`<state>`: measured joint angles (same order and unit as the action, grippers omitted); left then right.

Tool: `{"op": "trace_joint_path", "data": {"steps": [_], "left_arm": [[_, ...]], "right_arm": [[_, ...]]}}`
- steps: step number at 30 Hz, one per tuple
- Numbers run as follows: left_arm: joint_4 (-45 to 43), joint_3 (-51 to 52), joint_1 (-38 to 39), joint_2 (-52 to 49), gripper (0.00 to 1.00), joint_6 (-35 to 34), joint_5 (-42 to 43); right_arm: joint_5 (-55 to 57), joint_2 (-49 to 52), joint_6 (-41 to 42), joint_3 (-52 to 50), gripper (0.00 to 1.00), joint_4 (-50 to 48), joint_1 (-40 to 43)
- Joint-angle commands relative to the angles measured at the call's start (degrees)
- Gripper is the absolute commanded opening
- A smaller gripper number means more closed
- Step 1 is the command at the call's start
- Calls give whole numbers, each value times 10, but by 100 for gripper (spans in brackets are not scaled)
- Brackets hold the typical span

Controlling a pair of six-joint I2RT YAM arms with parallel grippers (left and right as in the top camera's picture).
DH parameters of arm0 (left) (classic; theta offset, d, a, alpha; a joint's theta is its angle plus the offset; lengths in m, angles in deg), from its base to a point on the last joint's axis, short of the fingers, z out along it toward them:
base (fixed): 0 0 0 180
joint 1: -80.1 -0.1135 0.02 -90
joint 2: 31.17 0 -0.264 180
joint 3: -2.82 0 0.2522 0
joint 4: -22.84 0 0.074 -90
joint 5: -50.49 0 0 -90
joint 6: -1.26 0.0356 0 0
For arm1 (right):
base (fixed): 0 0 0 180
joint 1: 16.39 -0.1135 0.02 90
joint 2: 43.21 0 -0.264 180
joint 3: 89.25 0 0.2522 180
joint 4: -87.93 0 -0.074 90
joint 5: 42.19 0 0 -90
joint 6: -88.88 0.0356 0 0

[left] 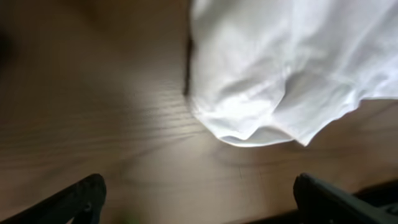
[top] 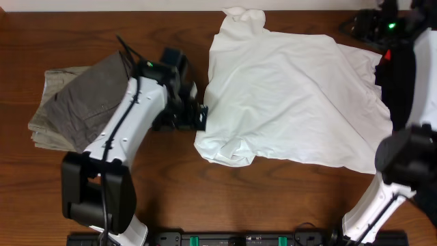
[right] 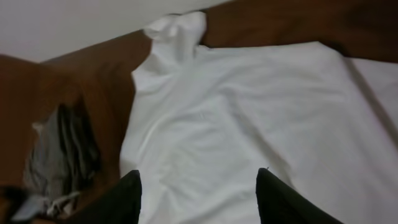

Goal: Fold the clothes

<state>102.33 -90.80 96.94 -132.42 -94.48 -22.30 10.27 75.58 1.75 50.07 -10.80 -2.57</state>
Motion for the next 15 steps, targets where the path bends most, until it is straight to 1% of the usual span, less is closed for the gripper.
{"op": "trace_joint_path", "data": {"steps": [1, 4, 6, 9, 10, 11, 13, 15], "left_arm": [[-35, 56, 21, -3, 98, 7, 45], [-88, 103, 42, -4, 99, 7, 44], [-119, 132, 56, -6, 95, -8, 44], [-163, 173, 74, -11, 93, -26, 44], [-181, 187, 79, -13, 90, -32, 44], [-193, 198, 82, -13, 87, -42, 44], [-214, 217, 85, -14, 75, -70, 44], [-237, 233, 86, -14, 66, -78, 44]], "right_arm": [[39, -19, -9, 1, 58, 26, -27], [43, -24, -9, 1, 58, 47, -47], [45, -24, -9, 1, 58, 57, -59], [52, -24, -17, 0, 57, 65, -76], [55, -24, -17, 0, 57, 67, -81], [57, -24, -17, 0, 57, 67, -86], [63, -24, -17, 0, 57, 66, -92], [62, -24, -17, 0, 56, 67, -95]]}}
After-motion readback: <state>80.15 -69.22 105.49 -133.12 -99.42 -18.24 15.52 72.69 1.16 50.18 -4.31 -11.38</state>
